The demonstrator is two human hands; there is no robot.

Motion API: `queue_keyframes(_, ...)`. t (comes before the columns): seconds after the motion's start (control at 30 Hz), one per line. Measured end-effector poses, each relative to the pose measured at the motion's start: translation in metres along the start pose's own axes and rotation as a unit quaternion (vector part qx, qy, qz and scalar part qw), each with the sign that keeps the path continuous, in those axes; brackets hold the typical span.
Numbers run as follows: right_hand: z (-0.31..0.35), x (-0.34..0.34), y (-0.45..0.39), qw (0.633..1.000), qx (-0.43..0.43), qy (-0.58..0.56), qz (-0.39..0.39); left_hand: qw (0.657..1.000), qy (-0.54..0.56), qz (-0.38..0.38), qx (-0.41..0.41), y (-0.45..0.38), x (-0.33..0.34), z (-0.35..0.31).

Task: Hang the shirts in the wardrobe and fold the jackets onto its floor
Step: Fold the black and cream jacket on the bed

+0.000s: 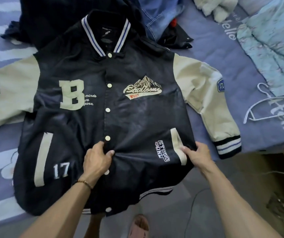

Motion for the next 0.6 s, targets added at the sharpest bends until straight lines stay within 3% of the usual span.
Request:
queue_keyframes(0.13,0.009,0.012,0.023,0.988,-0.048,0.128,-0.077,0.998,-0.011,-0.021,0.055,0.02,-0.01,-0.004)
queue_keyframes(0.2,0.031,0.015,0.043,0.965,-0.085,0.175,-0.174,0.982,-0.013,-0.136,0.127,0.04,-0.044,-0.007)
queue_keyframes(0.27,0.073,0.04,0.076,0.936,-0.187,0.2,-0.223,0.95,-0.043,-0.268,0.154,0.057,-0.09,0.009)
queue_keyframes(0.3,0.093,0.064,0.09,0.925,-0.245,0.207,-0.202,0.945,-0.048,-0.301,0.121,0.057,-0.11,0.028)
queue_keyframes(0.37,0.132,0.129,0.123,0.909,-0.351,0.205,-0.085,0.951,-0.015,-0.31,-0.012,0.047,-0.137,0.09)
queue_keyframes(0.47,0.161,0.226,0.172,0.861,-0.417,0.264,0.124,0.949,0.16,-0.203,-0.179,0.037,-0.138,0.17)
queue_keyframes(0.53,0.163,0.26,0.183,0.851,-0.388,0.303,0.185,0.951,0.229,-0.126,-0.167,0.032,-0.129,0.185)
queue_keyframes(0.6,0.165,0.27,0.181,0.862,-0.349,0.312,0.194,0.966,0.197,-0.106,-0.133,0.028,-0.13,0.193)
Point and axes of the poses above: each hand's wrist, its own y-axis away from the middle knuckle, its own x-axis out of the palm, z = x × y, the point moved 9 cm from there along -y, towards the middle knuckle
